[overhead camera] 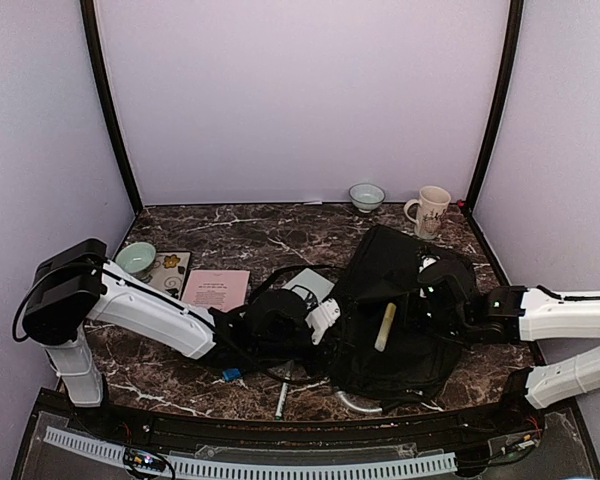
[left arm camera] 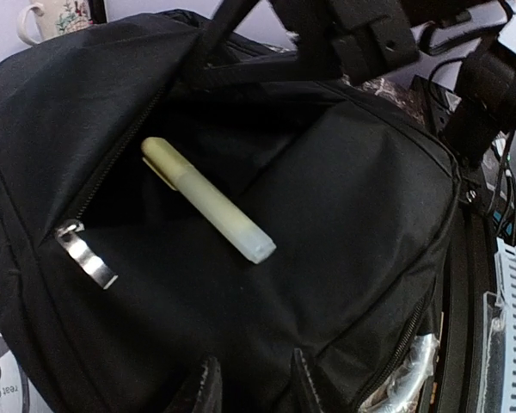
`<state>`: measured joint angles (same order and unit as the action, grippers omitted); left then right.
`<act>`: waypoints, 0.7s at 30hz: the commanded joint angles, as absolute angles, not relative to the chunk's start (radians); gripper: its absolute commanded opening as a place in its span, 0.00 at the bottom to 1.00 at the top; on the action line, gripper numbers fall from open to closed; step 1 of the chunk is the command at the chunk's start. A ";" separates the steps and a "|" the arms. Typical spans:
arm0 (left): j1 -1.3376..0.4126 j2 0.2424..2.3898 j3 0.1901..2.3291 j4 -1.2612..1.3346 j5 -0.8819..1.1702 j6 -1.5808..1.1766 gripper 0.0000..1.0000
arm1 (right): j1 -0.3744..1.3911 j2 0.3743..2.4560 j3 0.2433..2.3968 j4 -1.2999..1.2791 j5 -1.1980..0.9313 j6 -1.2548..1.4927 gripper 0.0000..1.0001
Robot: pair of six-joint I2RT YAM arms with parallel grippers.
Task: Pack the student bag
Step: Adjust the pen in the upper front pocket of the bag.
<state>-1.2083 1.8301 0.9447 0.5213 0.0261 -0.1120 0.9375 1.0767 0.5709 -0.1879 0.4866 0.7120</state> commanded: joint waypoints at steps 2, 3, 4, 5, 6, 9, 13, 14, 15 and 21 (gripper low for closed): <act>-1.260 1.825 0.980 0.356 0.038 -0.095 0.24 | 0.931 1.104 0.582 -0.077 0.473 0.726 0.00; -1.264 1.846 1.010 0.334 0.033 -0.105 0.21 | 0.931 1.109 0.582 -0.073 0.469 0.726 0.00; -1.271 1.872 1.036 0.312 0.030 -0.118 0.19 | 0.931 1.112 0.582 -0.069 0.466 0.726 0.00; -1.278 1.898 1.061 0.303 0.029 -0.125 0.18 | 0.931 1.117 0.584 -0.067 0.464 0.727 0.00; -1.286 1.908 1.078 0.297 0.020 -0.133 0.17 | 0.931 1.120 0.587 -0.069 0.464 0.727 0.00; -1.306 1.941 1.117 0.290 0.002 -0.160 0.14 | 0.931 1.123 0.587 -0.071 0.465 0.732 0.00; -1.310 1.974 1.153 0.281 -0.031 -0.176 0.10 | 0.931 1.121 0.585 -0.063 0.457 0.733 0.00; -1.310 1.985 1.165 0.270 -0.048 -0.177 0.09 | 0.932 1.120 0.584 -0.061 0.452 0.733 0.00; -1.310 1.996 1.176 0.266 -0.063 -0.176 0.08 | 0.931 1.119 0.582 -0.061 0.448 0.733 0.00; -1.310 2.074 1.258 0.261 -0.110 -0.193 0.02 | 0.933 1.108 0.574 -0.050 0.428 0.733 0.00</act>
<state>-1.3090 2.0338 1.1908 0.2848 -0.0536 -0.1745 0.9356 1.1240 0.5709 -0.1490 0.4614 0.7158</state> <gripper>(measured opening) 0.040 0.019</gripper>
